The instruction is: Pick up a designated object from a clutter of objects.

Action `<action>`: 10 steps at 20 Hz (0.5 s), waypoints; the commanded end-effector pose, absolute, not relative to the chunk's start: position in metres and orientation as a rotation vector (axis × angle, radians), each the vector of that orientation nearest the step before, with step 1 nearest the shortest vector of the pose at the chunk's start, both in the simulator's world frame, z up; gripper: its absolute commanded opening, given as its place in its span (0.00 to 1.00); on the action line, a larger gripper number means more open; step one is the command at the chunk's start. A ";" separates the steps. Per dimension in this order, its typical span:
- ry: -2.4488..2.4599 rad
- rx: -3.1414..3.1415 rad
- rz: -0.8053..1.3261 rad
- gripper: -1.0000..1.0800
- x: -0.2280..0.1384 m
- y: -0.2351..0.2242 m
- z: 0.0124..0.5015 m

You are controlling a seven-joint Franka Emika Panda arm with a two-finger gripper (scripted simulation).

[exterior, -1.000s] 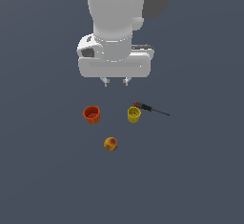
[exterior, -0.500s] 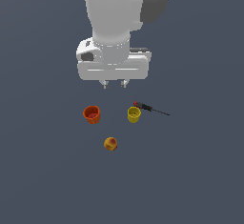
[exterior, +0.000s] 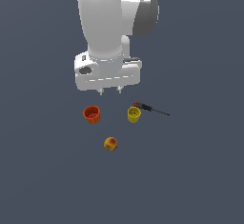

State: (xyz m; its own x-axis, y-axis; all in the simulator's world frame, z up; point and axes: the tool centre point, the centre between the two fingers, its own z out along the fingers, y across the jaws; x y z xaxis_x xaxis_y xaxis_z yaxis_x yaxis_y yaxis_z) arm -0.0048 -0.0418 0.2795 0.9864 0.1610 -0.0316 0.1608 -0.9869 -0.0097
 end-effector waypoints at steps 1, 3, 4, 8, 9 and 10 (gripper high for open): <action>-0.328 -3.117 0.056 0.62 -0.007 -0.048 0.267; -0.393 -3.109 0.060 0.62 -0.009 -0.054 0.256; -0.425 -3.104 0.062 0.62 -0.010 -0.057 0.250; -0.554 -3.083 0.071 0.62 -0.015 -0.068 0.229; -0.586 -3.076 0.073 0.62 -0.017 -0.070 0.224; -0.618 -3.070 0.075 0.62 -0.018 -0.073 0.218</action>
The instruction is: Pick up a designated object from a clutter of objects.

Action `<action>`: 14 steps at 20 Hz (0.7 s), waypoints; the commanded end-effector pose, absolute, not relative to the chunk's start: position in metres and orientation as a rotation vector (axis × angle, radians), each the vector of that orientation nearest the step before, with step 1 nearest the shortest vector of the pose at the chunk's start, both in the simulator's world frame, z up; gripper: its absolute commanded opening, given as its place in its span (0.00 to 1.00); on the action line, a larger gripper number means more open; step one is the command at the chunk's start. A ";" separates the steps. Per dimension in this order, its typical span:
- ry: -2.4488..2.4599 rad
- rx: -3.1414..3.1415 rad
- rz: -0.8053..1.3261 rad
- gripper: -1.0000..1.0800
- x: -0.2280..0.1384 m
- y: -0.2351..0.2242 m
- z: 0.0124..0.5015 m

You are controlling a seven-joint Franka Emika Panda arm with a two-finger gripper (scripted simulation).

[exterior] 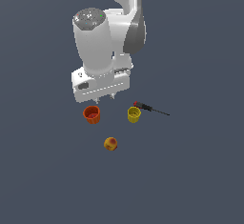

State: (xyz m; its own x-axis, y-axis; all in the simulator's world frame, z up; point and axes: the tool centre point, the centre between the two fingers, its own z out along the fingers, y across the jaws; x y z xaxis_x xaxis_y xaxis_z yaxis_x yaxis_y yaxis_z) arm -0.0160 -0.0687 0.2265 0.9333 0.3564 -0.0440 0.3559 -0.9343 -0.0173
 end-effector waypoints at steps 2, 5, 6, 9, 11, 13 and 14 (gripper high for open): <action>-0.681 -3.055 0.080 0.62 -0.022 -0.078 0.208; -0.777 -3.030 0.086 0.62 -0.027 -0.086 0.193; -0.808 -3.021 0.089 0.62 -0.029 -0.088 0.187; -0.902 -2.992 0.095 0.62 -0.036 -0.095 0.172; -0.964 -2.971 0.099 0.62 -0.041 -0.100 0.163; -1.026 -2.949 0.103 0.62 -0.046 -0.105 0.153; -1.056 -2.937 0.106 0.62 -0.048 -0.107 0.148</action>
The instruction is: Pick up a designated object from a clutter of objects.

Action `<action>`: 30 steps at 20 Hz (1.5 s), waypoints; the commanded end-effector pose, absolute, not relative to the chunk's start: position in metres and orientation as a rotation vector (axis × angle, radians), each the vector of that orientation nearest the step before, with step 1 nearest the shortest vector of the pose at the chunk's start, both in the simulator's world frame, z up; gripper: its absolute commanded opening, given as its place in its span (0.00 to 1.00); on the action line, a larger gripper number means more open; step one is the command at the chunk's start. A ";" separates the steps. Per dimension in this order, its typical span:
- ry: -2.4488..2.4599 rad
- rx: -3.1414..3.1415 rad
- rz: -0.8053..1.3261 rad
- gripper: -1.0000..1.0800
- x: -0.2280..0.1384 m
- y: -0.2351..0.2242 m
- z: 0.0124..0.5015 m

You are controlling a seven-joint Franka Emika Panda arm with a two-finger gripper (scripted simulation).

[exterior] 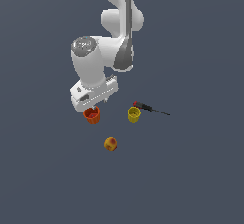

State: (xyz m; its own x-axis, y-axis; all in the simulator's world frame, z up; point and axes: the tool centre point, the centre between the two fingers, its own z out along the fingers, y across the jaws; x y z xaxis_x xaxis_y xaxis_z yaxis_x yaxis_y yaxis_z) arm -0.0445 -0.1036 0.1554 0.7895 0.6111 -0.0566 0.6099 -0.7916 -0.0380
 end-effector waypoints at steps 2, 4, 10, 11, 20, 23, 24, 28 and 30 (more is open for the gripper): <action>-1.115 -2.913 0.109 0.62 -0.054 -0.111 0.139; -1.168 -2.890 0.113 0.62 -0.058 -0.115 0.131; -1.287 -2.834 0.121 0.62 -0.070 -0.123 0.112; -1.301 -2.826 0.122 0.62 -0.072 -0.124 0.110; -1.361 -2.795 0.125 0.62 -0.079 -0.128 0.101; -1.356 -2.797 0.126 0.62 -0.078 -0.128 0.101; -1.356 -2.797 0.126 0.62 -0.079 -0.128 0.099; -1.358 -2.796 0.126 0.62 -0.080 -0.128 0.087; -1.359 -2.796 0.126 0.62 -0.081 -0.129 0.080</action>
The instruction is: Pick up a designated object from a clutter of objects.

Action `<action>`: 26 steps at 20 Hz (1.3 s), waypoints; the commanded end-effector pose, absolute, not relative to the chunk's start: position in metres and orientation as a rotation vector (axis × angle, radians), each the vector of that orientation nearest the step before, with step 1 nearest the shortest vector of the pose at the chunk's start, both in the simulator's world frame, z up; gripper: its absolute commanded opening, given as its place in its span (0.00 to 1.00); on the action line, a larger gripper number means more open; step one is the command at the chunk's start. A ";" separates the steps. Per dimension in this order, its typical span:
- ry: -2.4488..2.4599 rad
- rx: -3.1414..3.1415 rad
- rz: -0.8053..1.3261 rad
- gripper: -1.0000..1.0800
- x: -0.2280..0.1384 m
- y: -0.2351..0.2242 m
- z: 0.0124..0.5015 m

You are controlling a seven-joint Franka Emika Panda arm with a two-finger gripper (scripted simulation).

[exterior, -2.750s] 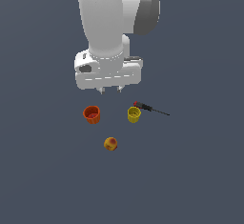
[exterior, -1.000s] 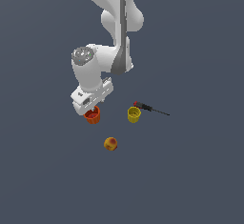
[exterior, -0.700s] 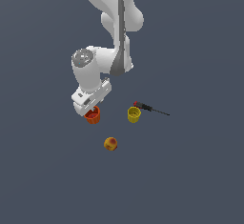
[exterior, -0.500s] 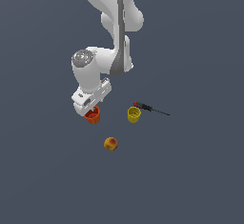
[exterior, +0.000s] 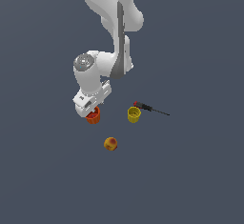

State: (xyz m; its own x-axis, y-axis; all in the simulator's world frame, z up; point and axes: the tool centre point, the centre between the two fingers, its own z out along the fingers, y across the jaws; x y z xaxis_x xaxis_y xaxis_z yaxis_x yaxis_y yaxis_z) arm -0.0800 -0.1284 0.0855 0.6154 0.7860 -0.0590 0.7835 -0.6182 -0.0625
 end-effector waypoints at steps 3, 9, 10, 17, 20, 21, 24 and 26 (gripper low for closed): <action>-1.361 -2.795 0.125 0.62 -0.082 -0.128 0.074; -1.361 -2.795 0.125 0.00 -0.082 -0.128 0.073; -1.361 -2.795 0.125 0.00 -0.082 -0.128 0.073; -1.358 -2.797 0.125 0.00 -0.082 -0.129 0.074; -1.358 -2.797 0.125 0.00 -0.081 -0.128 0.077; -1.358 -2.797 0.125 0.00 -0.081 -0.127 0.080; -1.358 -2.797 0.125 0.00 -0.079 -0.124 0.090; -1.359 -2.797 0.125 0.00 -0.078 -0.122 0.099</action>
State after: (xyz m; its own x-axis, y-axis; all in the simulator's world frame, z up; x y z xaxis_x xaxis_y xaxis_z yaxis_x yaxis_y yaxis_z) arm -0.0796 -0.1235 0.0915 0.6159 0.7855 -0.0601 0.7830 -0.6188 -0.0638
